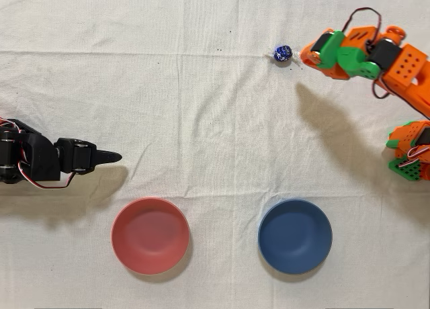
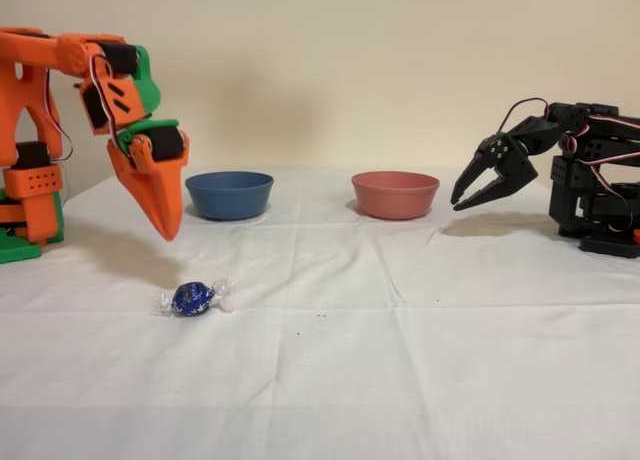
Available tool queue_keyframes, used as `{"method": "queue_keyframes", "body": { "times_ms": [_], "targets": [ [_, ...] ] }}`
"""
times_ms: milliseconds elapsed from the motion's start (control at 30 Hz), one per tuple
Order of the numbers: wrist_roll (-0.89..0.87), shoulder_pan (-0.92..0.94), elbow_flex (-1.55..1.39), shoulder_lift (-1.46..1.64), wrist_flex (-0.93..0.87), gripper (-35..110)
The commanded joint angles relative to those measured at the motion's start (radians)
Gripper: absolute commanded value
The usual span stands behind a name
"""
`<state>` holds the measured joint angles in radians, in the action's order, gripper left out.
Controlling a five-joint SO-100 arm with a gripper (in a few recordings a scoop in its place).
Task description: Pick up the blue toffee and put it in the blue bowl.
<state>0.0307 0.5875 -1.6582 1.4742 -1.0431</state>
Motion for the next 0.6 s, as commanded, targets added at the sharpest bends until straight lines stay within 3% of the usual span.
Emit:
{"method": "queue_keyframes", "body": {
  "times_ms": [0,233,567],
  "targets": [
    [-0.011,0.005,0.103,-0.009,0.014,4],
    [0.064,0.005,0.150,-0.069,0.002,32],
    [0.158,0.048,0.206,-0.133,-0.032,33]
  ]
}}
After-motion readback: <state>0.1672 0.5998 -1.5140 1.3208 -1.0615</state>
